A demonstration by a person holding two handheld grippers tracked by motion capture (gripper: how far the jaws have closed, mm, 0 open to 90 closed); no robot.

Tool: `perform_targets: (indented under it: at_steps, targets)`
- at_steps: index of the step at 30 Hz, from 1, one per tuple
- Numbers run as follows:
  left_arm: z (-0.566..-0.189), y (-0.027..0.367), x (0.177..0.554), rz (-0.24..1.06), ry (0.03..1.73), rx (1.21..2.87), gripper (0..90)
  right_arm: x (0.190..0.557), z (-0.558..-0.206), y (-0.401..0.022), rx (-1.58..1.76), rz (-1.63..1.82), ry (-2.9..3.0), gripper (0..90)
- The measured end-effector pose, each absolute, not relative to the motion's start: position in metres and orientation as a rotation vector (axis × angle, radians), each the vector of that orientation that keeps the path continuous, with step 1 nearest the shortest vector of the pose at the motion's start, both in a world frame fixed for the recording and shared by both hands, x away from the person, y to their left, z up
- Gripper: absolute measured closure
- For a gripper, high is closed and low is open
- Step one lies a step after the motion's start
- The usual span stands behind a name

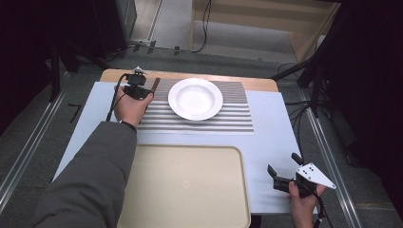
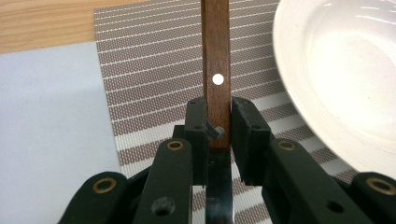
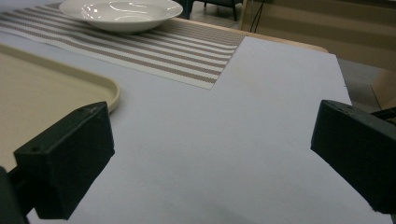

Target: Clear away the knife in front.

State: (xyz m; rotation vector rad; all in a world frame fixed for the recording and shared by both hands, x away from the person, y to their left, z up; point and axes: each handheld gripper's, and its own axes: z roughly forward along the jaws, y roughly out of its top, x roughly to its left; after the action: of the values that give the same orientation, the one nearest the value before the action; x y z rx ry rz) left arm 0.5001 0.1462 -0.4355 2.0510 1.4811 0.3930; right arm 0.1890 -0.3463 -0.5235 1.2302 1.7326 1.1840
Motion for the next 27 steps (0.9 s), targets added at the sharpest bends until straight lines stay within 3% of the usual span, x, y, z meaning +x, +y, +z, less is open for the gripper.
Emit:
perform_targets:
  at_steps: [27]
  targets:
    - [-0.420,0.157,0.432,0.316,1.348,2.061,76.3,0.189,-0.524,-0.345,1.233,1.168,1.741,0.0]
